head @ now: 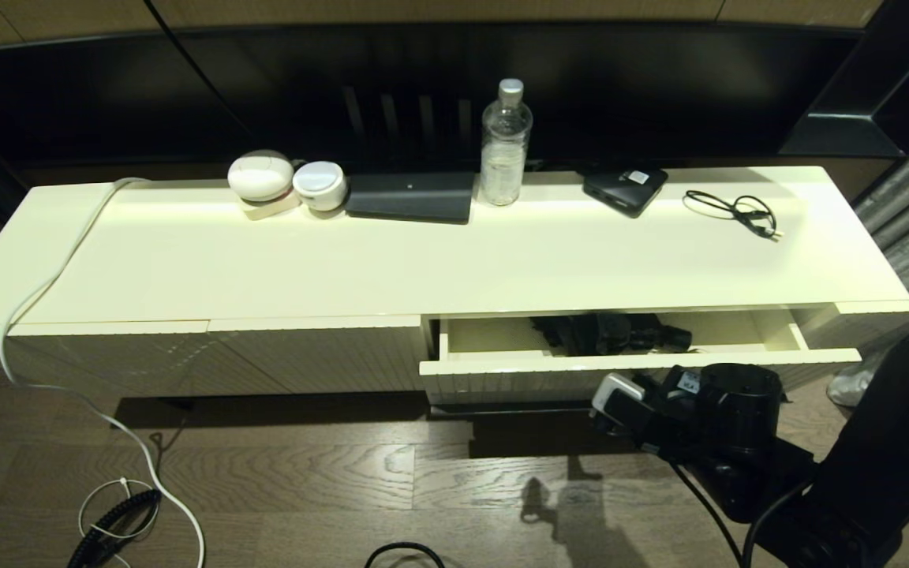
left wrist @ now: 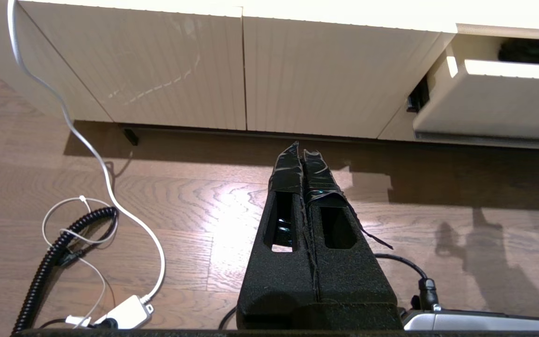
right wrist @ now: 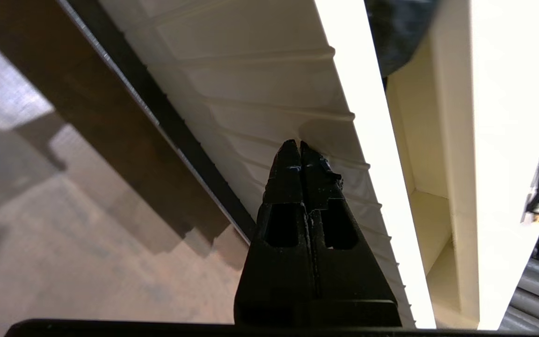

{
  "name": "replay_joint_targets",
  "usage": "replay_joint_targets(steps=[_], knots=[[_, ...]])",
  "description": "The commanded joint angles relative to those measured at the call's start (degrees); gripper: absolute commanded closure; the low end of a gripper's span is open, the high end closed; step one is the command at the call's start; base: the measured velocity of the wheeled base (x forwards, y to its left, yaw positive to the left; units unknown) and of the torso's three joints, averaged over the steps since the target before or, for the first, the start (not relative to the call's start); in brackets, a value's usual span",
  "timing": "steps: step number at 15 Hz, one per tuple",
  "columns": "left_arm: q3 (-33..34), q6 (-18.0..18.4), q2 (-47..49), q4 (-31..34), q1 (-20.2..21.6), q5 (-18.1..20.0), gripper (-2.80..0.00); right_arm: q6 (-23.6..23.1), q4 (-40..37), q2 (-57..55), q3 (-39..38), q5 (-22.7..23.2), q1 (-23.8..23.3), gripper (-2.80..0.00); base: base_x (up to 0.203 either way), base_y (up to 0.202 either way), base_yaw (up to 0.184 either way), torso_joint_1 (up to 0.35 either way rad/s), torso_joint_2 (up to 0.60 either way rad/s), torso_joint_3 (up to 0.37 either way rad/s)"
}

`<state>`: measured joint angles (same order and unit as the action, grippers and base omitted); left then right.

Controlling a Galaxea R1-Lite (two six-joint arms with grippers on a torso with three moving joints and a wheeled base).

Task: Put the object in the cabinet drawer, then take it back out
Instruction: Close the drawer

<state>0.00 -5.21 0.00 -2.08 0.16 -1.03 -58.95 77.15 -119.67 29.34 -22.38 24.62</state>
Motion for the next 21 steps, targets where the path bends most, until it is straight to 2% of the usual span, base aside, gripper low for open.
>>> replay_joint_targets(steps=[1, 14, 17, 21], knots=[[0.0, -0.1, -0.1, 0.0, 0.0, 0.0, 0.00, -0.4, 0.9, -1.0, 3.2, -0.2, -0.6, 0.00, 0.000, 0.000, 0.000, 0.000, 0.00, 0.000], [0.0, -0.1, -0.1, 0.0, 0.0, 0.0, 0.00, -0.5, 1.9, -4.2, 11.9, -0.3, -2.0, 0.00, 0.000, 0.000, 0.000, 0.000, 0.00, 0.000], [0.0, -0.1, -0.1, 0.0, 0.0, 0.0, 0.00, -0.5, 1.8, -3.1, 10.8, -0.5, -2.0, 0.00, 0.000, 0.000, 0.000, 0.000, 0.00, 0.000], [0.0, -0.1, -0.1, 0.0, 0.0, 0.0, 0.00, -1.8, -0.6, 8.7, 1.4, -0.8, -1.2, 0.00, 0.000, 0.000, 0.000, 0.000, 0.00, 0.000]])
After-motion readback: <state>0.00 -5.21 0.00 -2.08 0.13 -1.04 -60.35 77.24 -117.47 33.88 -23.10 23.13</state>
